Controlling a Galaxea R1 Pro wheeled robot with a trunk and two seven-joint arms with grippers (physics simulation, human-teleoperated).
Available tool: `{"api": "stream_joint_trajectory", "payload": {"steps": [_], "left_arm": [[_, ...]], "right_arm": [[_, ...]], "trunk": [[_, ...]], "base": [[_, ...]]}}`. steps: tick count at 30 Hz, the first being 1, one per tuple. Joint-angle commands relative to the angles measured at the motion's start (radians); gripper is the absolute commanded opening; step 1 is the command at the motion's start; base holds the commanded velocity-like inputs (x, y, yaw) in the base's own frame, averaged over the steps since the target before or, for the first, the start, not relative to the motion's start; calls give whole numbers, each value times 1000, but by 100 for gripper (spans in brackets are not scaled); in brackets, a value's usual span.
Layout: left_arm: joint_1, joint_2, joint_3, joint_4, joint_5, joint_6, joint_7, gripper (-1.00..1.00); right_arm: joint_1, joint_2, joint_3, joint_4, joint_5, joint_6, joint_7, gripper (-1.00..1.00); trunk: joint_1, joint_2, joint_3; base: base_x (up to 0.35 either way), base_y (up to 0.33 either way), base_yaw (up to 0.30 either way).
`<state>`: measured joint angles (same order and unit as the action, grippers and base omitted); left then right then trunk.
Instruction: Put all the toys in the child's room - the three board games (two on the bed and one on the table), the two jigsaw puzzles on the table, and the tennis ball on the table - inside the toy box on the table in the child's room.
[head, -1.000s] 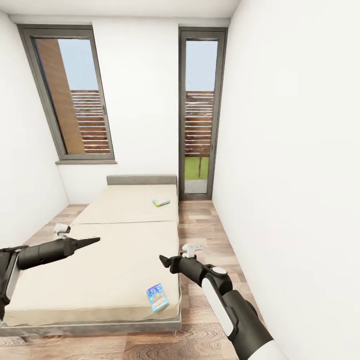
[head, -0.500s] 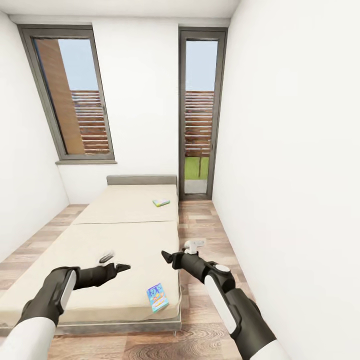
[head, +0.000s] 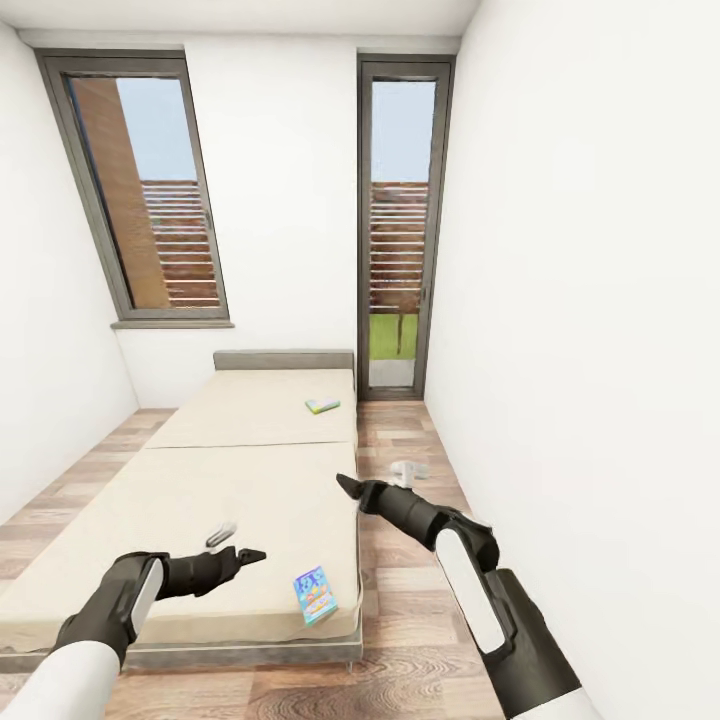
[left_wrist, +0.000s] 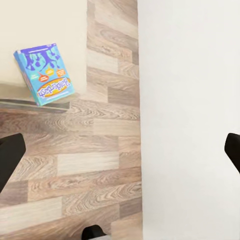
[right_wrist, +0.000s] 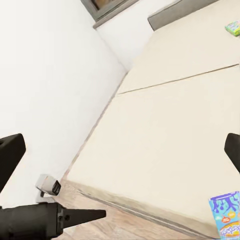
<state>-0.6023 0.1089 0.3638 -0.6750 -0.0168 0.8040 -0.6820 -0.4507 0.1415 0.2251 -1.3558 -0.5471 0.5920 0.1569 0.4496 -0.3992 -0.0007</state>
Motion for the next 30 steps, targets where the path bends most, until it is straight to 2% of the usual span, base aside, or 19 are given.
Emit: {"api": "stream_joint_trajectory", "payload": {"steps": [1,3,5,12,20,26,28,30], "left_arm": [[-1,-1,4,1,-1,5,-4,100],[-1,-1,4,3,2,0,-4,100],[-1,-1,5,4,4,-2,-4,100],[-1,-2,24,62,17,-34,-3,100],[-1,0,107,212,42,-145,-3,100],[-1,3,174,240,45,-160,-4,100],[-1,2,216,245,45,-163,-10,100],[-1,0,240,258,45,-172,-9,100]], "right_arm": [[0,0,-7,-3,-21,12,2,100],[1,0,-20,-7,-83,30,2,100],[1,0,-24,-9,-109,37,2,100],[1,0,-31,-7,-135,40,3,100],[1,0,-30,-8,-140,38,9,100],[1,-1,-34,-9,-140,39,11,100],[2,-2,-42,-9,-144,40,12,100],[2,-2,-46,-10,-150,42,13,100]], "trunk": [[0,-1,0],[4,-8,-4],[12,-22,-10],[39,-71,-32],[69,-127,-57],[92,-169,-76],[100,-183,-82],[108,-197,-88]], "base": [[0,0,0],[0,0,0],[0,0,0],[0,0,0],[0,0,0],[0,0,0],[0,0,0],[0,0,0]]}}
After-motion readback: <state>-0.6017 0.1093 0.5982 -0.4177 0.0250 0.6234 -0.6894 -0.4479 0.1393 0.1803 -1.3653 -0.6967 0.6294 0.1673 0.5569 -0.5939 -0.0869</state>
